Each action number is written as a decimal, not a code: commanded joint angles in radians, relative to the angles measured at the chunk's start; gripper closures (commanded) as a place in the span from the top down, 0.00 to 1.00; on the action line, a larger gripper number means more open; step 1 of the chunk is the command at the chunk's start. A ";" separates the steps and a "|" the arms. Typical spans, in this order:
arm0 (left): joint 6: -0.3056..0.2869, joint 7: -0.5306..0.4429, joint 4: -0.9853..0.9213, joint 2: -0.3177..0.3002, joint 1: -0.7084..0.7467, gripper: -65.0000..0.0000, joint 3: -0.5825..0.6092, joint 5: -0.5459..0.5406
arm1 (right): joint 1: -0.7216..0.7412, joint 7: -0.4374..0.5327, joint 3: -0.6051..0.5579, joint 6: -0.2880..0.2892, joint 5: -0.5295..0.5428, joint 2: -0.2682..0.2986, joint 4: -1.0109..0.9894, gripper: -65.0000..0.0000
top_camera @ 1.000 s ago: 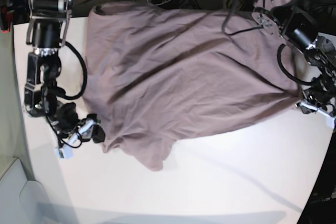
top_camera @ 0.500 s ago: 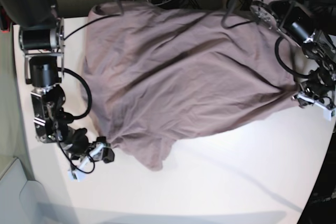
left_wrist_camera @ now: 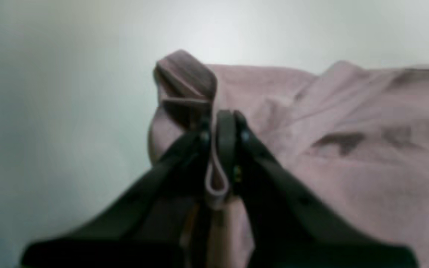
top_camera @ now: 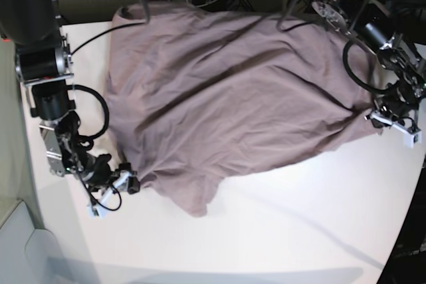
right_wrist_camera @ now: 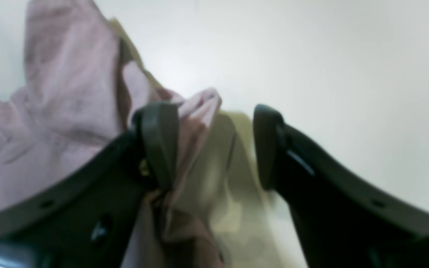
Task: Layout the t-shirt on the table in an organized manner, then fold the t-shirt properly
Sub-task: 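Grasp the hem with the right gripper and stretch the t-shirt flat, then release the t-shirt and move both grippers onto the shirt body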
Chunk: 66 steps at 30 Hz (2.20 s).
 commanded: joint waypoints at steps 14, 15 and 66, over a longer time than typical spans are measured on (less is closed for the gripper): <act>-0.002 -0.021 0.019 -0.017 -0.018 0.03 0.001 -0.016 | -0.024 0.026 -0.011 0.005 0.017 -0.003 0.013 0.23; -0.002 -0.021 0.019 -0.017 -0.018 0.03 0.001 -0.016 | -0.024 0.026 -0.005 0.005 0.017 0.000 0.013 0.14; -0.002 -0.233 -0.446 -0.080 -0.382 0.38 0.007 -0.078 | -0.004 0.129 0.230 0.004 0.019 0.103 0.015 0.00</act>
